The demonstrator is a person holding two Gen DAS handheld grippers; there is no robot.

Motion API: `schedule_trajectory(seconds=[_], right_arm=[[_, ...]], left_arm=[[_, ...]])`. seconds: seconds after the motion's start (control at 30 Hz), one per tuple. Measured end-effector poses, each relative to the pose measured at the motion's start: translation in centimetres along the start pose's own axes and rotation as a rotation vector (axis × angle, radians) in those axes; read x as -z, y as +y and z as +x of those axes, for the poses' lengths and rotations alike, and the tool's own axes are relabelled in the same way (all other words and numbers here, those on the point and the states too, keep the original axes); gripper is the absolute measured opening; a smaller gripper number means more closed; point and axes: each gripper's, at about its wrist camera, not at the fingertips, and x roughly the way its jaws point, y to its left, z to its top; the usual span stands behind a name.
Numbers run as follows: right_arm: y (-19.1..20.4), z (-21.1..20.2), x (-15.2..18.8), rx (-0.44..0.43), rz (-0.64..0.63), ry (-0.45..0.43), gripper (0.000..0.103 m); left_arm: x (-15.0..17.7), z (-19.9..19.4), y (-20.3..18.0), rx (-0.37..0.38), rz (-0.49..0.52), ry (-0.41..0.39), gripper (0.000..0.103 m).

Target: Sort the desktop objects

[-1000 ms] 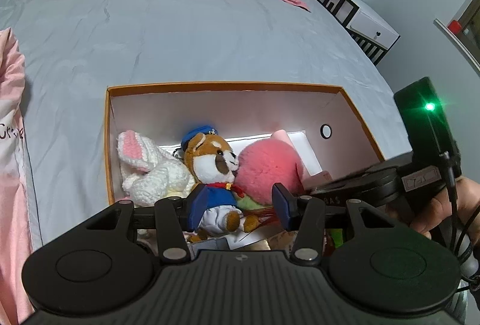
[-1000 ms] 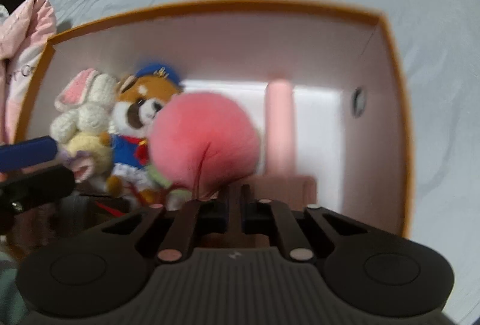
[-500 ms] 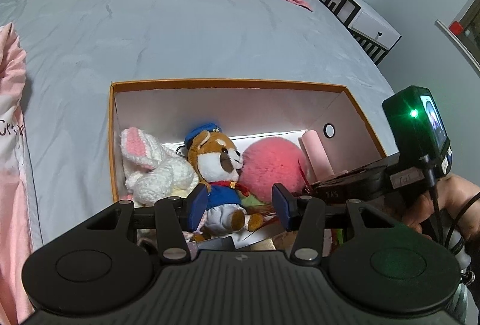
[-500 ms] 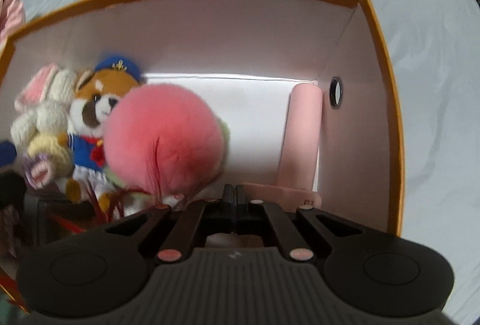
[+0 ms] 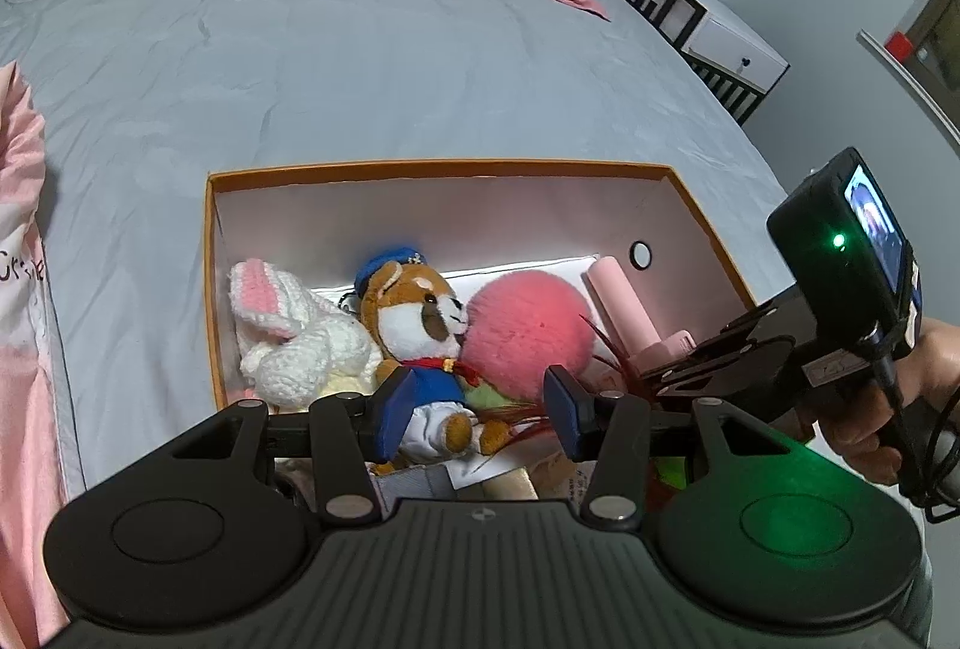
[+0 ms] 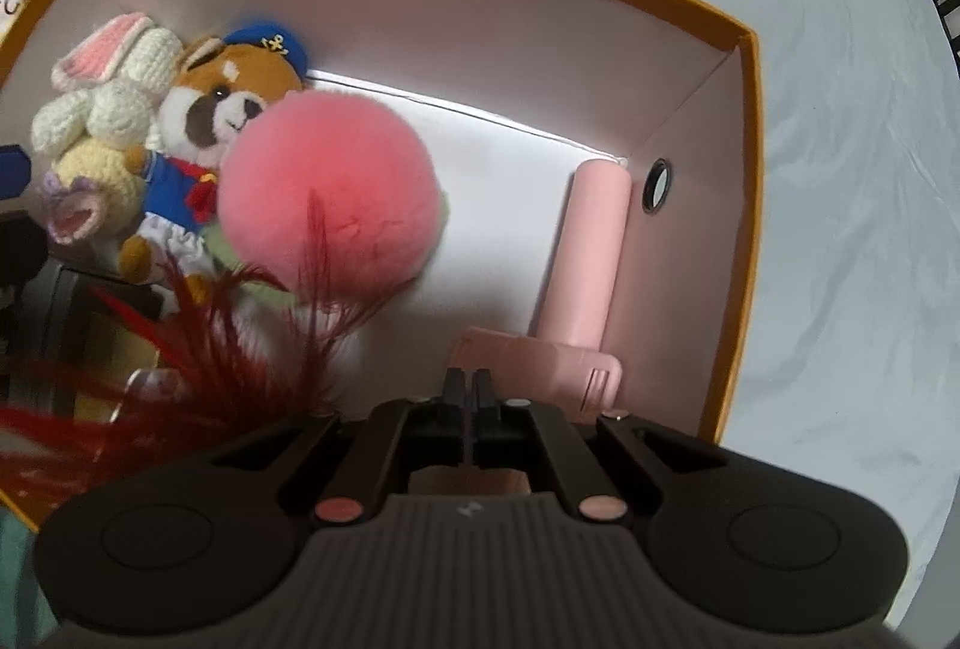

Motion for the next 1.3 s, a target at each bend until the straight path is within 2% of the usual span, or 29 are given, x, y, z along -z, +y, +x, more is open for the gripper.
schedule_trajectory(seconds=[0.07, 0.2, 0.4, 0.47, 0.53, 0.7, 0.77, 0.83, 1.03, 1.13, 1.3], right_arm=[[0.1, -0.7, 0.4, 0.008, -0.002, -0.016, 0.007], [0.7, -2.7, 1.4, 0.011, -0.013, -0.061, 0.007], [1.6, -7.4, 4.5, -0.006, -0.011, -0.194, 0.008], [2.3, -8.5, 4.3, -0.014, -0.013, -0.237, 0.010], [2.7, -10.1, 5.5, -0.023, -0.011, -0.291, 0.018], [3.4, -13.7, 8.7, -0.057, 0.007, -0.434, 0.021], [3.6, -15.2, 10.3, -0.046, 0.016, -0.505, 0.029], [4.0, -16.1, 11.6, -0.022, 0.029, -0.577, 0.030], [4.1, -15.3, 14.2, -0.029, 0.138, -0.707, 0.036], [4.9, -13.7, 14.8, 0.020, 0.139, -0.728, 0.046], [5.7, -11.1, 15.3, 0.030, 0.156, -0.739, 0.046]], left_arm=[[0.1, -0.2, -0.5, -0.006, 0.014, 0.006, 0.055], [0.5, -1.2, -1.3, -0.021, 0.023, 0.002, 0.055], [1.4, -3.8, -2.9, -0.055, 0.032, -0.051, 0.055], [1.8, -4.7, -3.6, -0.068, 0.031, -0.072, 0.055], [2.2, -5.5, -4.2, -0.076, 0.038, -0.094, 0.055], [3.3, -7.1, -5.9, -0.119, 0.068, -0.162, 0.058], [3.8, -7.5, -6.5, -0.137, 0.086, -0.193, 0.059], [4.2, -7.7, -6.8, -0.146, 0.093, -0.217, 0.062], [5.5, -6.9, -6.5, -0.175, 0.093, -0.266, 0.072], [6.0, -6.2, -6.1, -0.181, 0.098, -0.279, 0.075], [7.1, -4.6, -6.1, -0.243, 0.154, -0.280, 0.078]])
